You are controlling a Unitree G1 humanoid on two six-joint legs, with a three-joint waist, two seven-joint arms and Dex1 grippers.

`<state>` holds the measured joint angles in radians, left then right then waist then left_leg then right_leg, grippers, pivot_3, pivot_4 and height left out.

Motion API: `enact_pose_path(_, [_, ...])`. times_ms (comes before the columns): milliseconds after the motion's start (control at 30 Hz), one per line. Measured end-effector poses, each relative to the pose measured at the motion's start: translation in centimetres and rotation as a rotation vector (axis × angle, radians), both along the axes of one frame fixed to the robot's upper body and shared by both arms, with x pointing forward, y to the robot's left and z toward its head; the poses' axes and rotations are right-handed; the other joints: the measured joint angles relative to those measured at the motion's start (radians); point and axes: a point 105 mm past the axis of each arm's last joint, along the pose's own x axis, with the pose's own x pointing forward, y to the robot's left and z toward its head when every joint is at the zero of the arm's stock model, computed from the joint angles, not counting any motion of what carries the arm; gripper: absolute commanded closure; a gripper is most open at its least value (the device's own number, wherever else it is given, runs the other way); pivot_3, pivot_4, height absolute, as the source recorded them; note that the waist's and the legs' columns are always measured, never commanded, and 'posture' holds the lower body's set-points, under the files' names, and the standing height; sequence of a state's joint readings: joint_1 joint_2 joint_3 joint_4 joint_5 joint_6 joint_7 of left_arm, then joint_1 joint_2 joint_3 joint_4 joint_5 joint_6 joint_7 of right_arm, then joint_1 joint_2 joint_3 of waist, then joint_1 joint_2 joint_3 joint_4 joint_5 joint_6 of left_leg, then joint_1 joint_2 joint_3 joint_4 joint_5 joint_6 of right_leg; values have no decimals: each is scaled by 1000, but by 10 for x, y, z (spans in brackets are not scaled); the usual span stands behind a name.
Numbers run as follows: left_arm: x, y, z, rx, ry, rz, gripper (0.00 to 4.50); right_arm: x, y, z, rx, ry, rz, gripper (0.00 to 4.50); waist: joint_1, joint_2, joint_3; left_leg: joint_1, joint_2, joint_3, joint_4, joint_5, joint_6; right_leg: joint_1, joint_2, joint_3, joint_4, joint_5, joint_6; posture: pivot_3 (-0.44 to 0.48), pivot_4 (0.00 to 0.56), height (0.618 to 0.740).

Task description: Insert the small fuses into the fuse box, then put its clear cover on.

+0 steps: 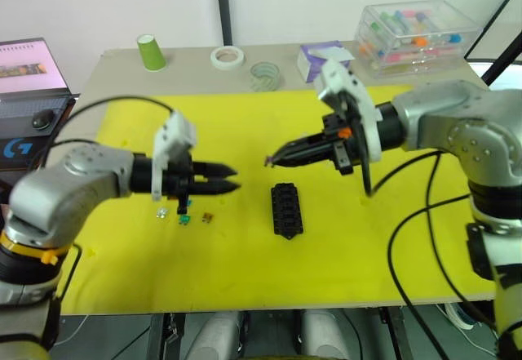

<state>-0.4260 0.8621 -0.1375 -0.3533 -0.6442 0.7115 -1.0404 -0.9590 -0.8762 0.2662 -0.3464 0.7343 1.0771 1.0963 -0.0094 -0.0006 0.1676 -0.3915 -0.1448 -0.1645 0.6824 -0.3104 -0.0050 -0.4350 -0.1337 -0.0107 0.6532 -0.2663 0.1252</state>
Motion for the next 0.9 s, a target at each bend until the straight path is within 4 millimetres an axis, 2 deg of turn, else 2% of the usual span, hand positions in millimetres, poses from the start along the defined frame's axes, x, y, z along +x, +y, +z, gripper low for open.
enact_pose_path(100, [-12, -19, -17, -25, -1, -70, 600, -6, -4, -25, -58, -81, 101, 4500, 4, -1, 0, -1, 0, 0, 1, 0, 0, 0, 0, 0, -1, 1, 1, 0, 150, 740])
enact_pose_path(167, [-18, -24, -24, -13, -21, -98, 26, -11, -5, -34, -77, -85, 144, 4500, 2, -1, 0, 0, 0, 0, 0, 0, 0, 0, 0, 0, 0, 1, 1, 0, 150, 740])
enact_pose_path(433, [-20, -46, -36, -29, -85, -123, 26, -12, -14, -65, -182, -118, 172, 4500, 3, -1, 0, 0, 0, 0, 1, 0, 0, 0, 0, 0, -1, 1, 1, 0, 150, 740])
enact_pose_path(533, [-12, -48, -38, -27, -142, -108, 26, -9, -15, -71, -208, -141, 157, 4500, 5, -1, 0, 0, 0, 0, 1, 0, 0, 1, 0, 0, -1, 1, 1, 0, 150, 740])
enact_pose_path(633, [-3, -47, -45, 19, -200, -106, 26, -8, -18, -88, -235, -105, 138, 4500, 14, -1, 0, 0, 0, 1, 1, 0, 0, 1, 0, 0, -1, 1, 1, 0, 150, 740])
enact_pose_path(900, [0, -53, -46, 10, -242, -136, 26, -7, -20, -86, -229, -83, 112, 4500, 22, -1, 0, 0, 0, 0, 1, 0, 0, 1, 0, 0, -1, 1, 1, 0, 150, 740])
